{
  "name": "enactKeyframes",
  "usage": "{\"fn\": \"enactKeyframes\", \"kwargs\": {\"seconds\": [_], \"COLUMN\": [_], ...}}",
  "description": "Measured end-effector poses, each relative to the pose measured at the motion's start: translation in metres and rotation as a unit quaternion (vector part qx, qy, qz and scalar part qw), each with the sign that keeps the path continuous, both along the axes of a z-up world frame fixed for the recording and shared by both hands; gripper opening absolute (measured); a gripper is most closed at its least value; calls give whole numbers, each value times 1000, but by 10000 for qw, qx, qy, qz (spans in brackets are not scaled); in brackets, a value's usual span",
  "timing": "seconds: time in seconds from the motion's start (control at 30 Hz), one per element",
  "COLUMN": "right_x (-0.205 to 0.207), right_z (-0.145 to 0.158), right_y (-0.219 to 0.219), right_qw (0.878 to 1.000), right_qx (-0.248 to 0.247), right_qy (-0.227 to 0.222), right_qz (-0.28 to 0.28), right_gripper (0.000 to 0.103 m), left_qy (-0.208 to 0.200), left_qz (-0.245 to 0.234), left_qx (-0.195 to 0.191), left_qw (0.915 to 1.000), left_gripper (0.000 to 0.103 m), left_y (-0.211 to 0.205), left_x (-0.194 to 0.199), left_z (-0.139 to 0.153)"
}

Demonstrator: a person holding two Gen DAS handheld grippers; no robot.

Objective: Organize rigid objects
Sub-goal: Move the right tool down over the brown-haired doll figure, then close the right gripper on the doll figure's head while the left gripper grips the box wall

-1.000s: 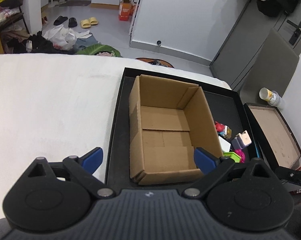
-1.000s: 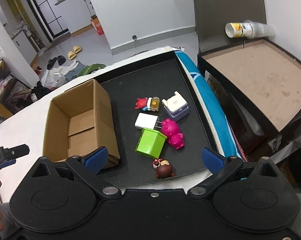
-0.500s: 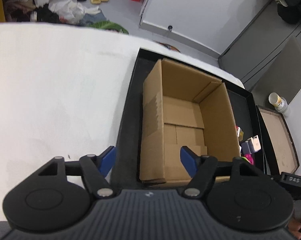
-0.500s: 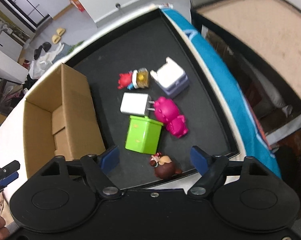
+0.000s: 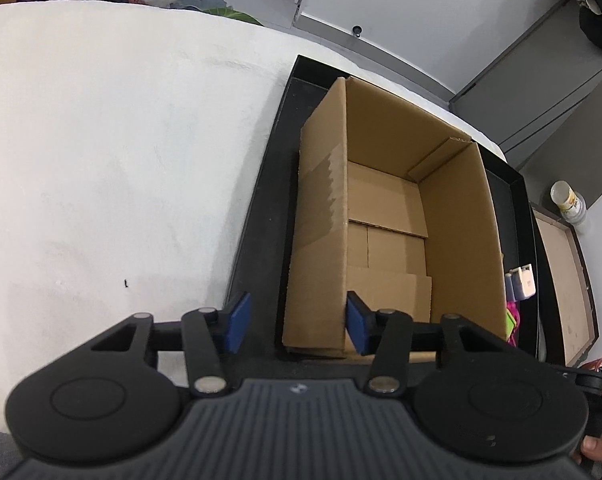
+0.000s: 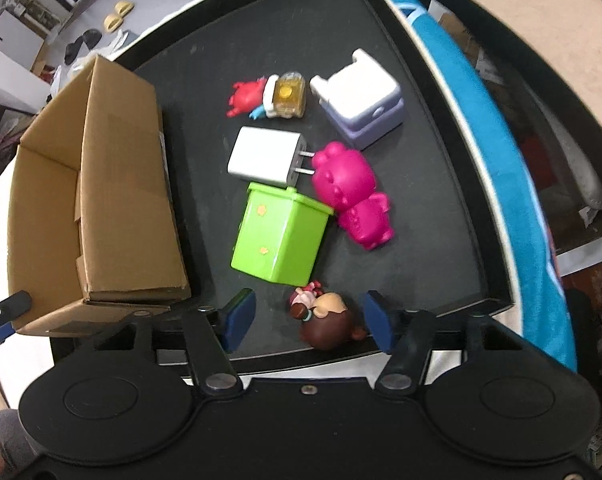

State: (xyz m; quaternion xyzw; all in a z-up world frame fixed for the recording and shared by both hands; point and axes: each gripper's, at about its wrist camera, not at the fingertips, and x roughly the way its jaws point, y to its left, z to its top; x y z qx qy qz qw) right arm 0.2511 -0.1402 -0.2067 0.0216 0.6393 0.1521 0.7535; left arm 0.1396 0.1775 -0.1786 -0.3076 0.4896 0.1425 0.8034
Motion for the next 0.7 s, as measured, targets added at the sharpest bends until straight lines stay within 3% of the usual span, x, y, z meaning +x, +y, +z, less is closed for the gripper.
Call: {"fn": "enactKeyframes", "kwargs": {"seconds": [0.13,0.3,0.5,0.7], "right_x": [-3,-3,-3,-12], "right_z": [-7,-14,-21,-15], "right_y": [6,6,8,12], "right_qw": [9998,9997,9994,9995], "right_qx": [-130,-204,-280,-174], "right_qy": [-3,26,71,-26], "right_qz": [181,126,211,260], "right_gripper": [53,39,37,35], "left_qy": [12,5,106,83], "left_qz": [-56,-160,-359,-517], "left_qx": [-9,-16,78,264], "left_qw": [10000,9999,9993,9983], "left_gripper": [43,27,19,18], "left_y": [-1,-5,-13,-17], "left_x": [3,8,16,12], "left_z": [-2,-4,-9,-8]}}
